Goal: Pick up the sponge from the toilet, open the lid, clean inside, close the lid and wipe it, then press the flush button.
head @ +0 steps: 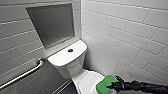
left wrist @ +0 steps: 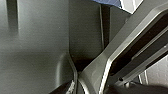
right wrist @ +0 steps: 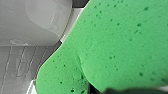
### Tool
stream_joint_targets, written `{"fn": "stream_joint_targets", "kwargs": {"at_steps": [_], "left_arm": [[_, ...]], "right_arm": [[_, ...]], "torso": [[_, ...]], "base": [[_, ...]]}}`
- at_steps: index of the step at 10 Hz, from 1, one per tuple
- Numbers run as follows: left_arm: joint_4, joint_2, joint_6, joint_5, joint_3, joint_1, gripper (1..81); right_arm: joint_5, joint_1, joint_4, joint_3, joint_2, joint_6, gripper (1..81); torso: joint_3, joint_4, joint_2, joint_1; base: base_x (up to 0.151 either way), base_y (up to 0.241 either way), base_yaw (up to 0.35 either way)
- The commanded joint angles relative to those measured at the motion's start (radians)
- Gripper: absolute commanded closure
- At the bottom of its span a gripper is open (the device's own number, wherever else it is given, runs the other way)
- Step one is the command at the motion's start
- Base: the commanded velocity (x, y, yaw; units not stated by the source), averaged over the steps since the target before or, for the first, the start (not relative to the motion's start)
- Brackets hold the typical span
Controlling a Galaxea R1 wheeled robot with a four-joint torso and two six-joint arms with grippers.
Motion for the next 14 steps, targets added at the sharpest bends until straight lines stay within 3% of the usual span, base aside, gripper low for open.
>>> {"fn": "stream_joint_targets", "kwargs": {"at_steps": [1,2,3,5,7,8,9,11,14], "left_arm": [[0.008,-0.009,0.007,0.072,0.022,0.01,1.0],[0.008,-0.009,0.007,0.072,0.023,0.01,1.0],[0.008,-0.009,0.007,0.072,0.022,0.01,1.0],[0.008,-0.009,0.007,0.072,0.022,0.008,1.0],[0.005,-0.015,0.007,0.074,0.022,0.008,1.0],[0.004,-0.018,0.007,0.074,0.022,0.008,1.0],[0.007,-0.016,0.007,0.074,0.022,0.008,1.0],[0.008,-0.012,0.007,0.074,0.022,0.008,1.0],[0.004,-0.012,0.005,0.074,0.017,0.008,1.0]], "right_arm": [[-0.15,0.173,-0.01,-0.123,0.114,0.038,81.1],[-0.152,0.179,-0.01,-0.156,0.156,0.038,81.1],[-0.167,0.196,-0.01,-0.193,0.201,0.038,81.1],[-0.204,0.239,-0.01,-0.297,0.327,0.038,81.1],[-0.21,0.256,-0.011,-0.399,0.435,0.036,81.1],[-0.211,0.261,-0.014,-0.44,0.473,0.036,81.1],[-0.213,0.261,-0.016,-0.46,0.499,0.036,81.1],[-0.21,0.25,-0.014,-0.517,0.559,0.038,81.1],[-0.199,0.198,-0.014,-0.666,0.651,0.025,81.1]], "torso": [[0.0,0.043,0.0,0.0],[0.0,0.016,0.0,0.0],[0.0,0.031,0.0,0.0],[0.0,0.035,0.0,0.0],[0.0,0.095,0.0,0.0],[0.0,0.108,0.0,0.0],[0.0,0.068,0.0,0.0],[0.0,0.101,0.0,0.0],[0.0,0.102,0.0,0.0]], "base": [[0.0,0.0,0.0],[0.0,0.0,0.0],[0.0,0.0,0.0],[0.0,0.0,0.0],[0.0,0.0,0.0],[0.0,0.0,0.0],[0.0,0.0,0.0],[0.0,0.0,0.0],[0.0,0.0,0.0]]}}
